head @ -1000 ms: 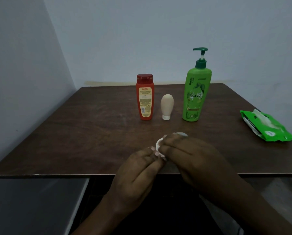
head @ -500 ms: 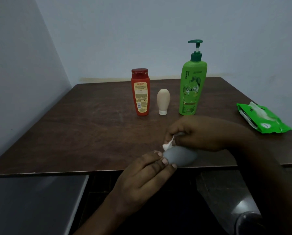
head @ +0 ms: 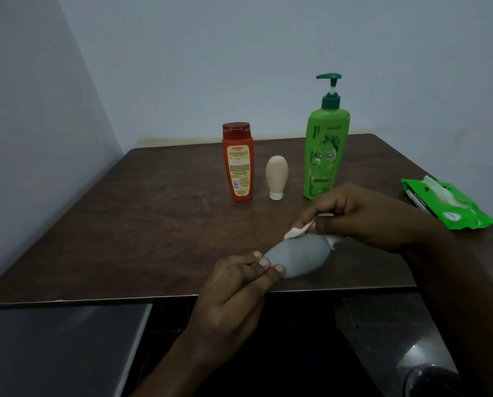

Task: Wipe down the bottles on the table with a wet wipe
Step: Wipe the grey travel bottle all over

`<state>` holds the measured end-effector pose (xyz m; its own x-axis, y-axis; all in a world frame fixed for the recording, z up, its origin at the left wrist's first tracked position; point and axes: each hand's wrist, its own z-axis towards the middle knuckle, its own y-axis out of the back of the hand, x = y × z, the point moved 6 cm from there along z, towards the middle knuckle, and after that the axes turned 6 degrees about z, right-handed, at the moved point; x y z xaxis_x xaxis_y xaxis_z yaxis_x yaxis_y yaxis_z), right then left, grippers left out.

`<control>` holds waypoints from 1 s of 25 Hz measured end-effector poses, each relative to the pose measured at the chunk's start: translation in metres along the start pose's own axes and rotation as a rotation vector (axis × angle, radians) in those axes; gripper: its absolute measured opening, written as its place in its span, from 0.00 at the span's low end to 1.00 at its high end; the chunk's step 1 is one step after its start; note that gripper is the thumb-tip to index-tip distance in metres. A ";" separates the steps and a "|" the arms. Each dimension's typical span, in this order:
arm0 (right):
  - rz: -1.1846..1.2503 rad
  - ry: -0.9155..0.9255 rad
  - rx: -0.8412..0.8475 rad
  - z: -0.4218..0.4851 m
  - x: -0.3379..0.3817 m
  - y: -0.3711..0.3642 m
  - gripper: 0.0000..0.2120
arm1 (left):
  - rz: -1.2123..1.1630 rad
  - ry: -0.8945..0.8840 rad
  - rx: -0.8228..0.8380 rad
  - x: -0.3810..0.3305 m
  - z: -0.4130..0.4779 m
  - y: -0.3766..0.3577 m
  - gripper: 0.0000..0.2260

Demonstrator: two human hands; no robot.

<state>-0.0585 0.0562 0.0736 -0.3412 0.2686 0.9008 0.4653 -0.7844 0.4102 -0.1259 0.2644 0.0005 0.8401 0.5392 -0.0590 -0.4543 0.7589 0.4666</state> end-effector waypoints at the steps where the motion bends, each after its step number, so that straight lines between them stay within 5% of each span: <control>1: 0.009 0.017 -0.068 -0.004 -0.002 0.001 0.09 | 0.008 0.024 -0.008 0.003 0.001 0.001 0.17; 6: 0.072 0.164 -0.396 -0.022 -0.004 -0.004 0.14 | 0.050 0.138 -0.060 0.002 0.010 0.001 0.15; 12: -0.015 0.284 -1.027 -0.049 -0.001 -0.046 0.16 | 0.033 0.253 -0.152 -0.005 0.032 -0.005 0.13; 16: -0.318 0.385 -0.955 -0.048 0.009 -0.083 0.20 | -0.082 0.516 -0.144 -0.001 0.037 -0.010 0.14; 18: -0.299 0.447 -0.850 -0.046 0.015 -0.084 0.19 | -0.397 0.937 -0.196 0.017 0.030 -0.020 0.15; 20: -0.258 0.455 -0.899 -0.049 0.023 -0.065 0.16 | -0.973 1.349 -0.307 0.026 0.023 -0.040 0.19; 23: -0.371 0.428 -1.029 -0.051 0.028 -0.031 0.16 | -1.466 1.525 -0.340 0.022 0.028 -0.048 0.13; 25: -0.542 0.438 -0.908 -0.035 0.029 -0.029 0.18 | -1.595 1.497 -0.245 0.012 0.039 -0.044 0.08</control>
<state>-0.1106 0.0676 0.0826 -0.6553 0.6166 0.4364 -0.5310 -0.7869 0.3144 -0.0842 0.2235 0.0141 -0.2829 -0.6889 -0.6674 0.0657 0.6803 -0.7300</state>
